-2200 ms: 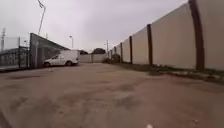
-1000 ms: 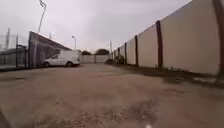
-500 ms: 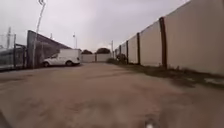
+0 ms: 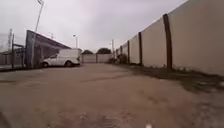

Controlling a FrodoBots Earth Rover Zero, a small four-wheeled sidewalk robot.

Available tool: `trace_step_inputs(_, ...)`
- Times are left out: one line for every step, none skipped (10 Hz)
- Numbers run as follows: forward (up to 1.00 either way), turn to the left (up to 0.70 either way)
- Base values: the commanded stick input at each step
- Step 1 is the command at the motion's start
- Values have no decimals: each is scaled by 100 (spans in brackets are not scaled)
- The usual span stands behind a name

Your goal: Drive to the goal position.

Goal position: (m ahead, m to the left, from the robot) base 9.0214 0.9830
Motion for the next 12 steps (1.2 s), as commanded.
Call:
trace_step_inputs(85, 2)
trace_step_inputs(85, 2)
trace_step_inputs(85, 2)
trace_step_inputs(85, 2)
trace_step_inputs(85, 2)
trace_step_inputs(85, 2)
trace_step_inputs(85, 2)
trace_step_inputs(85, 2)
trace_step_inputs(85, 2)
trace_step_inputs(85, -32)
trace_step_inputs(85, -32)
trace_step_inputs(85, -13)
